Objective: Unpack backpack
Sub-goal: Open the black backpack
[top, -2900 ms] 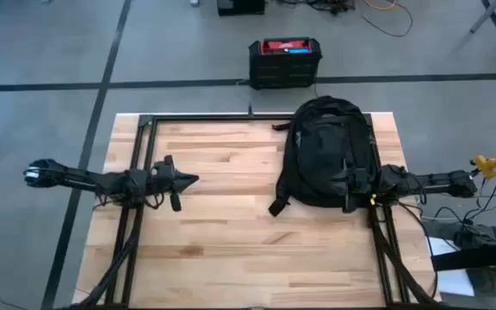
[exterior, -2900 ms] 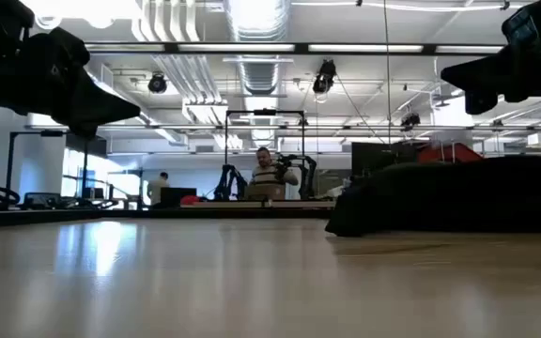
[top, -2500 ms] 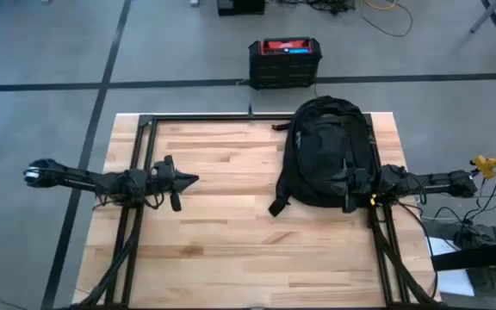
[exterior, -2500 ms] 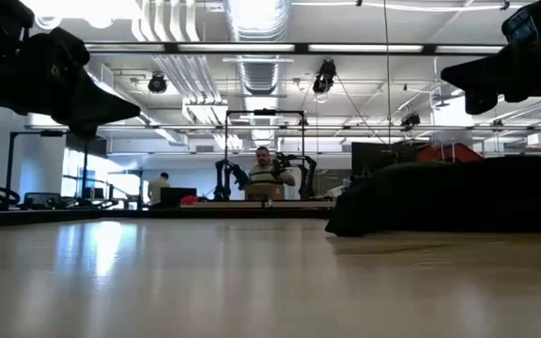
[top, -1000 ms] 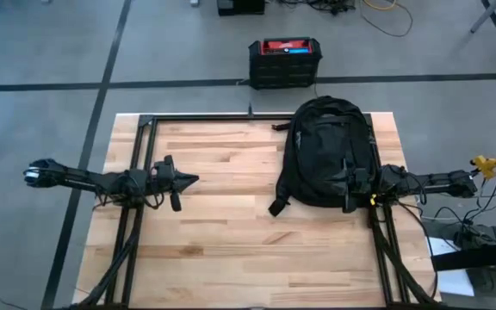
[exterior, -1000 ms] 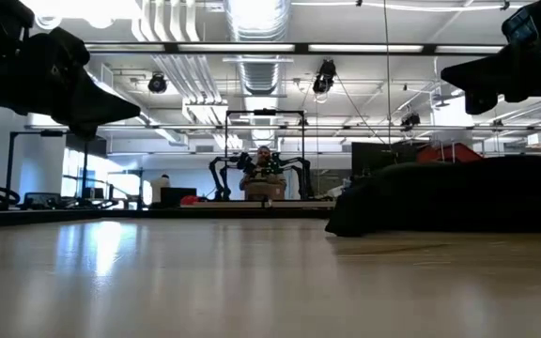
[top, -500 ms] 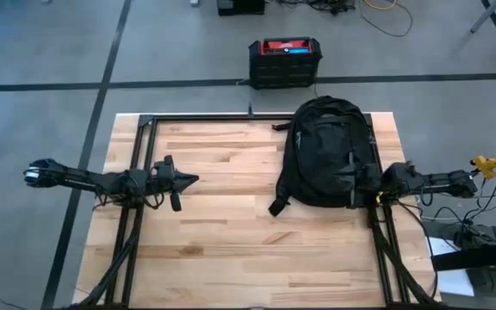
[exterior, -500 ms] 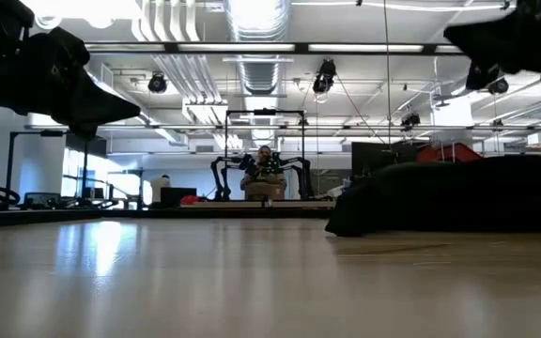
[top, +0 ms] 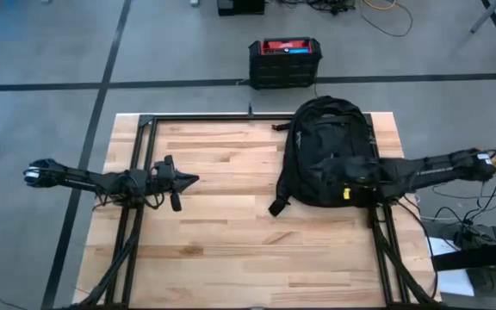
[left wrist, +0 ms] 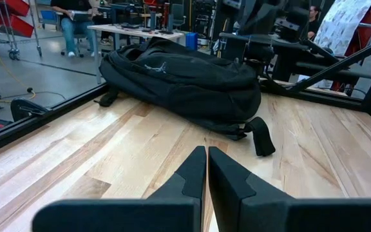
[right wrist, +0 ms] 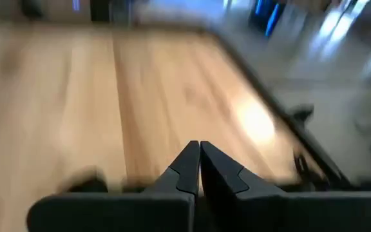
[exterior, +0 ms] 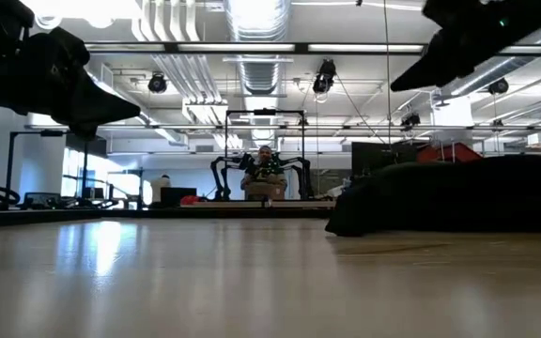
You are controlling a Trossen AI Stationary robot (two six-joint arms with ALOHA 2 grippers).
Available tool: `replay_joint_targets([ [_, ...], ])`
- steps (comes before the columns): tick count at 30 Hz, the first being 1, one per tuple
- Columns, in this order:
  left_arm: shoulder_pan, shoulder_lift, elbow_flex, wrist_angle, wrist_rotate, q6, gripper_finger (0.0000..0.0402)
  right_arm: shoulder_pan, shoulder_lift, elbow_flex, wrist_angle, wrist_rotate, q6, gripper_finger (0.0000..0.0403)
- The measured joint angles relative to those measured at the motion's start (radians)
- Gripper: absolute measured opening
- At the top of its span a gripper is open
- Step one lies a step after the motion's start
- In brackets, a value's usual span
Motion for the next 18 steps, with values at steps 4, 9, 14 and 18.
replay_joint_targets([
  [4, 0.0, 0.0, 0.0, -0.001, 0.0, 0.0, 0.0, -0.001, 0.188, 0.26, -0.394, 0.007, 0.162, 0.0001],
  [9, 0.0, 0.0, 0.0, -0.005, 0.0, 0.0, 0.0, -0.008, 0.37, 0.455, -0.652, -0.004, 0.261, 0.0043],
  [14, 0.0, 0.0, 0.0, -0.005, 0.0, 0.0, 0.0, -0.015, 0.497, 0.48, -0.662, -0.056, 0.258, 0.0142],
  [18, 0.0, 0.0, 0.0, -0.006, 0.0, 0.0, 0.0, -0.023, 0.56, 0.419, -0.685, -0.065, 0.301, 0.0215],
])
